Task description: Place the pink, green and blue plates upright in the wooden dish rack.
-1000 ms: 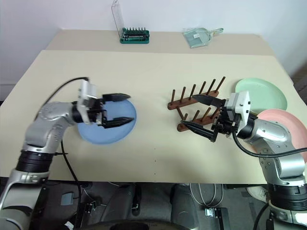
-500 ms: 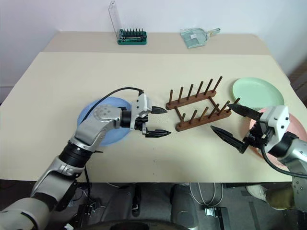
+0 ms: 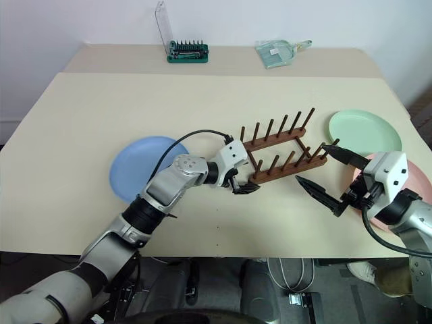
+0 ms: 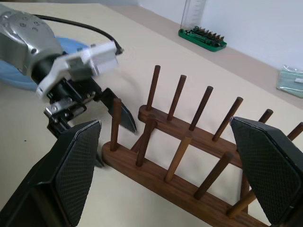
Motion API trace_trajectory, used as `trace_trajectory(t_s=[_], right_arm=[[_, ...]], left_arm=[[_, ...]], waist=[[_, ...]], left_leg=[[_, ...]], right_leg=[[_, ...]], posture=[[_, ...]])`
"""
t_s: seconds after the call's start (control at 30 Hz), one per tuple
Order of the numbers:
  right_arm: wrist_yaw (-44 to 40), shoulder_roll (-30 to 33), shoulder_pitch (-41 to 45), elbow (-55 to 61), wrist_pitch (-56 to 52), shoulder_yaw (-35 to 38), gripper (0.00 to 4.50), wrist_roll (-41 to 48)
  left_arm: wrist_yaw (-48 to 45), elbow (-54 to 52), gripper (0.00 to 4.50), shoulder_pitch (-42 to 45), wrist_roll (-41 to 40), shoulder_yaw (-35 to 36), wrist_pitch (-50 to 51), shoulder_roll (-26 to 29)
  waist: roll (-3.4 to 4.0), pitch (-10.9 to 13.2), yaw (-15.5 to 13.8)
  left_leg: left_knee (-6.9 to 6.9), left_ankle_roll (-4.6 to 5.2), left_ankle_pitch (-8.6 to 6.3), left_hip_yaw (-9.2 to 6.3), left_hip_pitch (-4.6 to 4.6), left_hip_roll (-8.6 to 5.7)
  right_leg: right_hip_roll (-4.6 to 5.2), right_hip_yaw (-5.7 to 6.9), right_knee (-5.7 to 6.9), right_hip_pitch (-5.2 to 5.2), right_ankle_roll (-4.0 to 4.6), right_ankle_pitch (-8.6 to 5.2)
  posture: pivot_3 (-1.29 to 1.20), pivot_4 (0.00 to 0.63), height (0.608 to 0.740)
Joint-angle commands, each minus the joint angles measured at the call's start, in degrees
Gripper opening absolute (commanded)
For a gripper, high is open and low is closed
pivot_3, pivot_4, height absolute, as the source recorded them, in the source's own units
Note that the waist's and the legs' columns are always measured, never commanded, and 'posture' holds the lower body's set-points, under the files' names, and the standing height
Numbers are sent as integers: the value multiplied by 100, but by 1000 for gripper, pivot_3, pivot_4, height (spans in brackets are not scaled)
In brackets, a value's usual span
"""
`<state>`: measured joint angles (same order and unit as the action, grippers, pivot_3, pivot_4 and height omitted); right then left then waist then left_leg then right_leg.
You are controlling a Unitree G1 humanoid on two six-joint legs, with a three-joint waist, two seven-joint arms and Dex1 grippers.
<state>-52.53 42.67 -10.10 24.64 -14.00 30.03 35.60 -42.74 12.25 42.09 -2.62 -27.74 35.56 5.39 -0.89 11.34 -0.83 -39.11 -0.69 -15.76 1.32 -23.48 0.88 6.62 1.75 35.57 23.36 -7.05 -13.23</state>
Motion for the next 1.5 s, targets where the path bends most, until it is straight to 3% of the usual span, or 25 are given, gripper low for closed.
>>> trace_trajectory(t_s=[0.03,0.17,0.27,0.47,0.8,1.03,1.5], right_arm=[[96,-4,46,281,58,69,4452,48],[178,3,38,379,8,56,4452,82],[242,-5,37,443,-21,43,4500,94],[326,23,45,546,-92,66,4500,133],[412,-20,118,563,-155,150,4500,282],[377,22,195,516,-142,160,4500,369],[299,68,258,450,-140,189,4500,379]], left_arm=[[-13,-51,4500,48,93,-116,6,-90],[56,-6,4500,6,135,-159,3,-253],[-14,82,3723,35,126,-194,9,-309],[158,264,802,71,241,-195,137,-403],[-233,130,773,143,176,-22,-528,-114],[-1660,48,773,81,-116,-121,-1316,558],[-1870,62,773,-74,78,-229,-1497,511]], waist=[[0,0,-1],[1,-1,-17],[1,-1,-8],[1,-3,-18],[5,-5,0],[5,-4,-4],[6,-4,-8]], left_leg=[[0,0,0,0,0,0],[-1,0,0,0,-2,0],[-1,2,-1,1,-3,0],[-1,3,-1,0,-2,0],[-1,3,-2,-1,0,0],[1,4,-3,2,-2,0],[-1,8,-5,2,-5,-2]], right_leg=[[0,0,-1,0,5,-2],[1,0,-6,-2,10,-5],[2,0,-9,-2,10,-5],[2,0,-11,-5,10,-5],[2,2,-17,-10,13,-7],[2,1,-20,-7,14,-7],[6,1,-24,-9,14,-7]], posture=[[0,150,740],[0,150,740],[0,150,740],[0,150,740],[0,150,740],[0,150,740],[0,150,740]])
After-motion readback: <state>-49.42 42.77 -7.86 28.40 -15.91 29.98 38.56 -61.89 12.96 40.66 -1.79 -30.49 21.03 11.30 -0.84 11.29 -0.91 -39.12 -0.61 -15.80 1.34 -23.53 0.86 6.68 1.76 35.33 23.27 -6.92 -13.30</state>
